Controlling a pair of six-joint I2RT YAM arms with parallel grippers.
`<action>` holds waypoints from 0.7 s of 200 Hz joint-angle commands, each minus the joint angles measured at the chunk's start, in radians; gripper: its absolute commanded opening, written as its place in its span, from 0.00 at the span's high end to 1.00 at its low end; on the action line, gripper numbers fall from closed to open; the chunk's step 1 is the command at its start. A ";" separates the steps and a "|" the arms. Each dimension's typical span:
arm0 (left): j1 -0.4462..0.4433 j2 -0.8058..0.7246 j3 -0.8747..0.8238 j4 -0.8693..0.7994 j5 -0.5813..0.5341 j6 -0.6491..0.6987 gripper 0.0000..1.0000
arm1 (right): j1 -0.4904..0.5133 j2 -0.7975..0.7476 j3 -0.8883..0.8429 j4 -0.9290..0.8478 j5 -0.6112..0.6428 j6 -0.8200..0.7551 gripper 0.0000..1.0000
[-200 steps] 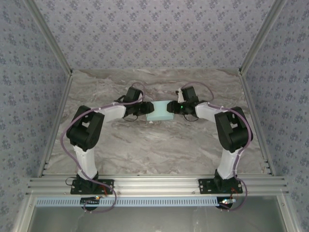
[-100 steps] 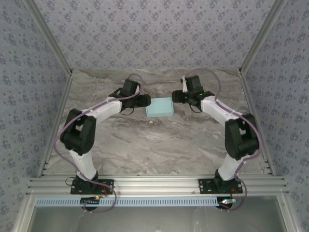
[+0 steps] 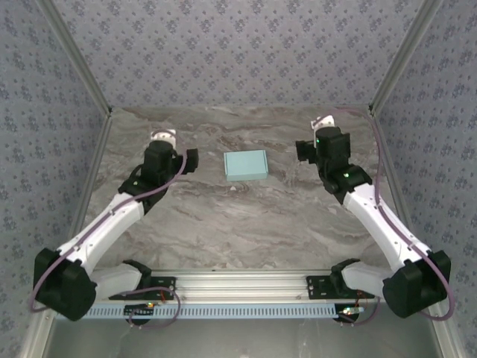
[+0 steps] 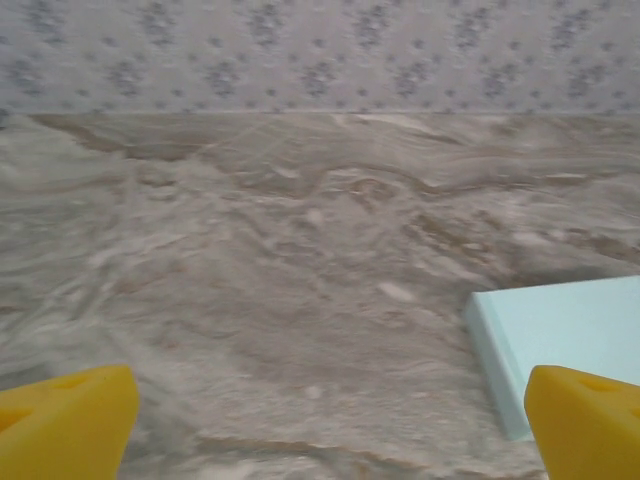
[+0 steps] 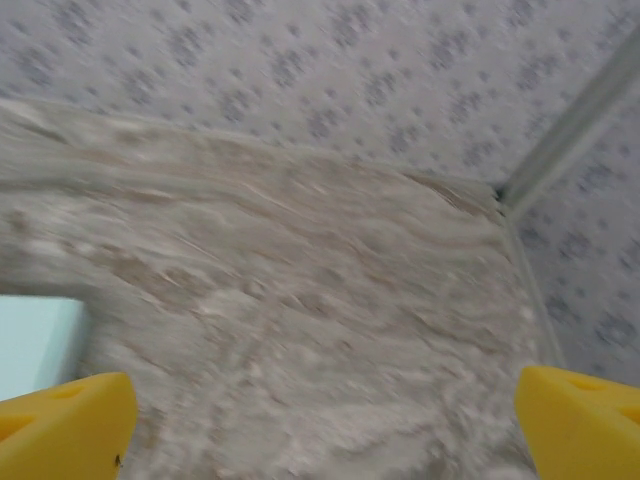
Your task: Fold the paper box
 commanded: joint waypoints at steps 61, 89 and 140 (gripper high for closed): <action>0.152 -0.052 -0.321 0.330 -0.213 0.132 0.01 | -0.194 -0.085 -0.431 0.393 -0.030 -0.015 0.01; 0.225 0.006 -0.428 0.530 -0.100 0.182 0.01 | -0.257 -0.022 -0.545 0.581 -0.076 0.010 0.01; 0.335 0.193 -0.456 0.727 0.053 0.165 0.01 | -0.287 0.166 -0.591 0.771 -0.131 0.025 0.01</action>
